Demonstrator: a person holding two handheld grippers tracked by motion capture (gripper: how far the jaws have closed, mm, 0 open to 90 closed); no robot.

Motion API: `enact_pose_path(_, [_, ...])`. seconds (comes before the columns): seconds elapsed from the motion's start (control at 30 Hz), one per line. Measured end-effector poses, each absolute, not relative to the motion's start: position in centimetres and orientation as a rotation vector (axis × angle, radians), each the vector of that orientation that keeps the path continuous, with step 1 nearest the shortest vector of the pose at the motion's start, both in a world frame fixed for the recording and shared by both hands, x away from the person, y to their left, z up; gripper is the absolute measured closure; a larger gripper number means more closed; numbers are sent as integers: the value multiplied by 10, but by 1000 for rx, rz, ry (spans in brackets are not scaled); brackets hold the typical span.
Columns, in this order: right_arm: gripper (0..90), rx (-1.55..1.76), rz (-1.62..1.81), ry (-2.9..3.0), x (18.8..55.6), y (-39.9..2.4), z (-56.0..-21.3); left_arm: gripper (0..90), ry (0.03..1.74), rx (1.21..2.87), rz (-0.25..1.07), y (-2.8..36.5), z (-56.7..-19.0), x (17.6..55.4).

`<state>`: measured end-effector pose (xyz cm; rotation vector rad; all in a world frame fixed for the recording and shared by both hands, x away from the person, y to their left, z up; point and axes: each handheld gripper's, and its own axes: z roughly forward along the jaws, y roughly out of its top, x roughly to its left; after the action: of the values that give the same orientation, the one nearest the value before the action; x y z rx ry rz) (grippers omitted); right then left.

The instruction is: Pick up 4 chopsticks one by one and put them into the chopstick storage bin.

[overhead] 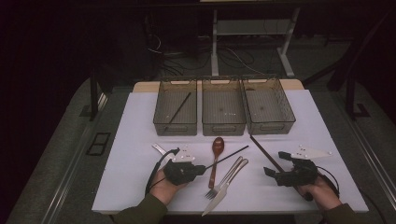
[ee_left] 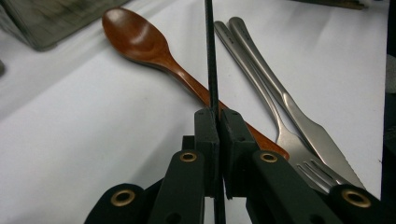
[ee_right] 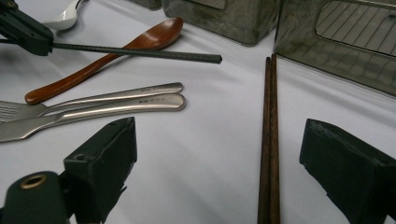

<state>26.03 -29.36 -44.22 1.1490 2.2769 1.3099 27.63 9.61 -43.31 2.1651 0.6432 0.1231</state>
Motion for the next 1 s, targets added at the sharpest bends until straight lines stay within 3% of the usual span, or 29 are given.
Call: enact_pose_path(1.0, [107, 1139, 1305, 2281, 260, -293, -443, 849, 657, 2071, 215, 136, -405, 297])
